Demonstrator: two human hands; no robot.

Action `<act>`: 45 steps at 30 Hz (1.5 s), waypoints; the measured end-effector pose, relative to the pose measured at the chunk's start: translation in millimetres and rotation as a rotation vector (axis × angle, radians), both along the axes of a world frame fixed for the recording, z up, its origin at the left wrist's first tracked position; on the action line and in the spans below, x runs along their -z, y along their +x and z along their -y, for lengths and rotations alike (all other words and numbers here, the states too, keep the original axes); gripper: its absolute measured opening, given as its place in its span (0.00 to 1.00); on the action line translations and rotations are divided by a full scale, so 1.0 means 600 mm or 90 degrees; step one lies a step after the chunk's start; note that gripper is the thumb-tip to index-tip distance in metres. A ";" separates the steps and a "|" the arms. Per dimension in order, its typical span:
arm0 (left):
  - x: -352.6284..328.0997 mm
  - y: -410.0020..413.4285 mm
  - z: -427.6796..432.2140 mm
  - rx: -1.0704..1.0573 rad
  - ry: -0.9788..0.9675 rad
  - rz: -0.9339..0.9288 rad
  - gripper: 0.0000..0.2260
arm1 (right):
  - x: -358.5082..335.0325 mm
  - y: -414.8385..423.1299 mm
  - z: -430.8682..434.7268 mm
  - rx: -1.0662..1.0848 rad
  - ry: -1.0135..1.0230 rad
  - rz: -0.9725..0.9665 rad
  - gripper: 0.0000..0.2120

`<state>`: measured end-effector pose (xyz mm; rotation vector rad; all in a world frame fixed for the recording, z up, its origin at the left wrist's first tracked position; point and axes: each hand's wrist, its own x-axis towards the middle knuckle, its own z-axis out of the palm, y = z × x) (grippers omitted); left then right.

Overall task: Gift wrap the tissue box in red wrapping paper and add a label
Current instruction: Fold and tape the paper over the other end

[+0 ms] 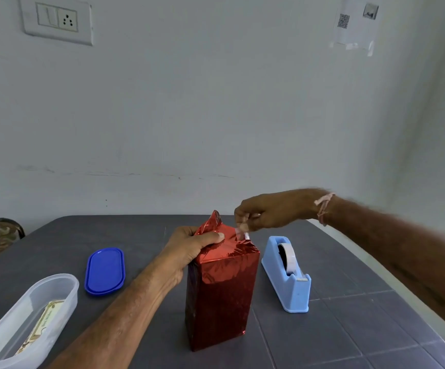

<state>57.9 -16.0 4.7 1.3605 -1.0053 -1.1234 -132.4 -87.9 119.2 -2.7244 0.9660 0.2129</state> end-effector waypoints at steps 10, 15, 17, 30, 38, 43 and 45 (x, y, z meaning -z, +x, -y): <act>0.001 0.002 0.003 -0.004 -0.001 -0.003 0.18 | 0.018 0.035 0.006 -0.001 -0.044 -0.079 0.17; 0.002 0.002 0.004 0.000 -0.009 -0.015 0.15 | 0.037 0.042 0.009 -0.029 -0.116 -0.085 0.15; 0.003 0.003 0.005 0.002 -0.014 -0.014 0.14 | 0.039 0.041 0.009 -0.036 -0.170 -0.096 0.15; 0.003 0.002 0.003 0.000 -0.023 0.006 0.11 | 0.069 0.000 0.018 0.203 -0.095 0.061 0.28; 0.002 0.002 0.001 -0.008 -0.027 0.005 0.10 | 0.114 -0.005 0.000 0.292 0.118 0.317 0.29; 0.003 -0.005 0.000 -0.017 -0.025 0.012 0.09 | 0.132 -0.004 -0.006 0.327 0.129 0.389 0.29; 0.002 -0.005 -0.003 -0.025 -0.028 0.010 0.08 | 0.136 -0.013 -0.010 0.327 0.174 0.460 0.28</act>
